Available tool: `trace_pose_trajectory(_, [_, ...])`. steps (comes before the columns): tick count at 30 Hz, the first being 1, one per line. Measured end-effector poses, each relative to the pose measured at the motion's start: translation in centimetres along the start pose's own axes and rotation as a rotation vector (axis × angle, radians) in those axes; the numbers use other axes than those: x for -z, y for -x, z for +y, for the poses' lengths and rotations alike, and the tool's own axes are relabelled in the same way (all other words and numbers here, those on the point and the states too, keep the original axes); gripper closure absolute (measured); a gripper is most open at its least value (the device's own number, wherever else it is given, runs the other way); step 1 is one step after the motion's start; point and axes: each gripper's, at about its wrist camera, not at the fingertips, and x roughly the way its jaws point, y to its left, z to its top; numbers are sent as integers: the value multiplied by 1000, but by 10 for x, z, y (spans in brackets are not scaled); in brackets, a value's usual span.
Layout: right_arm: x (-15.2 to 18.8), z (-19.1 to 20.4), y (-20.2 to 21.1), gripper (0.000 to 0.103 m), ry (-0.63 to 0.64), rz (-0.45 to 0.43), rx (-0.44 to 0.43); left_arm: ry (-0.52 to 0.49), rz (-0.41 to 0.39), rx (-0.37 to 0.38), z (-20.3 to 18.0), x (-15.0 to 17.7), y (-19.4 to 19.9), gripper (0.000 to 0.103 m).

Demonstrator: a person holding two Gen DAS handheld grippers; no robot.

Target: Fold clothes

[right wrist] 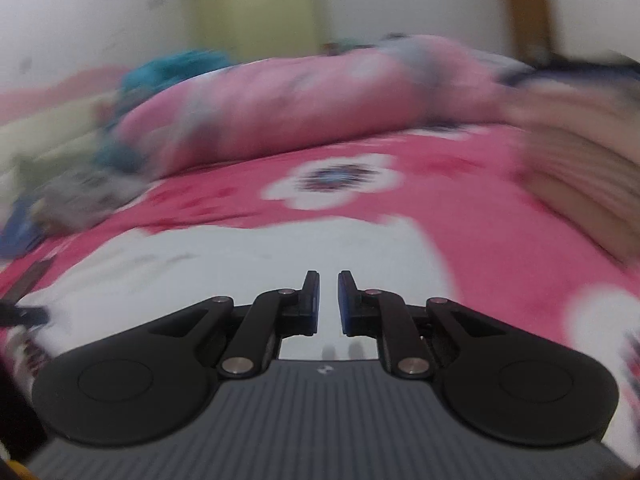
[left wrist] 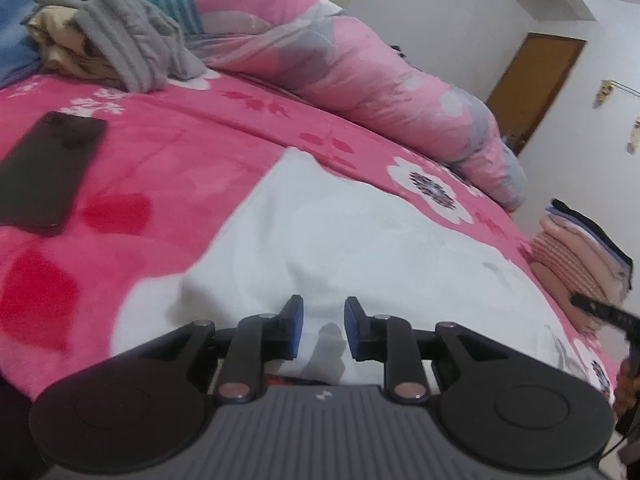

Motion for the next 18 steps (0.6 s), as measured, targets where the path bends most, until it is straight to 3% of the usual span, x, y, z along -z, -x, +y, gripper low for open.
trace_pose_trajectory(5, [-38,53,-79,93,87,168,-187,58,-9,-4,9,2,6,81])
trace_pose_trajectory(8, [-48,74,-135,93,114,275,-221,57,-12,-6,10,3,9,81])
trace_pose_trajectory(14, [-58,75,-224,96,104,335,-85,88,-24,37,23,6,15,81])
trace_pose_trajectory(18, [-74,64,-238,92,11,298,16,104,-54,49,36,5,25,80])
